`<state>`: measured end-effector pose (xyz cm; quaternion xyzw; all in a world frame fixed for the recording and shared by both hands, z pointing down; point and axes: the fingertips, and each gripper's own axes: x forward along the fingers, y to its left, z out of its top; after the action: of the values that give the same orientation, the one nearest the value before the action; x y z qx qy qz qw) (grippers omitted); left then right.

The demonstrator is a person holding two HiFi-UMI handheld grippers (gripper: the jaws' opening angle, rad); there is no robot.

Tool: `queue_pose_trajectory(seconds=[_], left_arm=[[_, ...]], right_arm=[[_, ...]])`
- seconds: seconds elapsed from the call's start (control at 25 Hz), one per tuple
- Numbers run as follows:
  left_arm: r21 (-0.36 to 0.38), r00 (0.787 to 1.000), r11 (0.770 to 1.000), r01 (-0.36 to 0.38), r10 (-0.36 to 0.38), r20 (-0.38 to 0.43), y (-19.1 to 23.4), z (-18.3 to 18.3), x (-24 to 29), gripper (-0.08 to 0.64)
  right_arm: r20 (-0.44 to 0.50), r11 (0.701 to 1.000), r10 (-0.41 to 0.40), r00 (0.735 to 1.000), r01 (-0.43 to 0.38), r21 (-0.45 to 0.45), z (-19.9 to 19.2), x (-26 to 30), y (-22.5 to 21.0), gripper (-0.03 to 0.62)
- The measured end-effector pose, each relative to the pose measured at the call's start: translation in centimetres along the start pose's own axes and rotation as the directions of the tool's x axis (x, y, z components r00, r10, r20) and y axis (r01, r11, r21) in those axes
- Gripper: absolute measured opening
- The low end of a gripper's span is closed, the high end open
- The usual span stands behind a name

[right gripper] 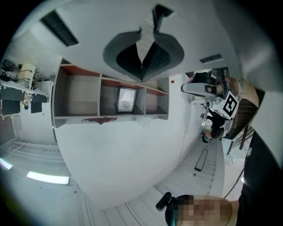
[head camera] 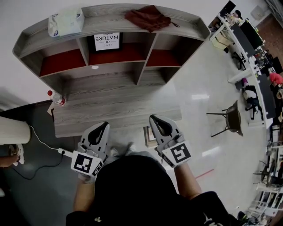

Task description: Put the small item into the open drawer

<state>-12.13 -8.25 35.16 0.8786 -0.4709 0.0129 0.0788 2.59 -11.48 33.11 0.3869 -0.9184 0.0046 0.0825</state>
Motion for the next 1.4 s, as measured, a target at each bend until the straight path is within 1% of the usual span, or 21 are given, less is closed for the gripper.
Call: queue_pose_trajectory(seconds=[0.32, 0.64, 0.88, 1.4], left_arm=[[0.012, 0.998, 0.999, 0.033, -0.034, 0.045, 0.2, 1.5, -0.1, 0.002], [0.018, 0.995, 0.997, 0.069, -0.070, 0.077, -0.2, 2.4, 0.0, 0.002], [0.025, 0.994, 0.996, 0.081, -0.082, 0.073, -0.4, 2.6, 0.2, 0.002], [0.014, 0.994, 0.996, 0.087, -0.088, 0.071, -0.2, 2.4, 0.3, 0.002]], right_arm=[[0.027, 1.000, 0.010, 1.000, -0.010, -0.008, 1.1, 1.2, 1.0, 0.012], [0.025, 1.000, 0.007, 1.000, -0.007, 0.010, 0.8, 1.7, 1.0, 0.012], [0.017, 1.000, 0.009, 1.000, -0.010, 0.026, 0.4, 1.7, 1.1, 0.012], [0.018, 0.999, 0.017, 1.000, -0.018, 0.049, 0.1, 2.1, 1.3, 0.012]])
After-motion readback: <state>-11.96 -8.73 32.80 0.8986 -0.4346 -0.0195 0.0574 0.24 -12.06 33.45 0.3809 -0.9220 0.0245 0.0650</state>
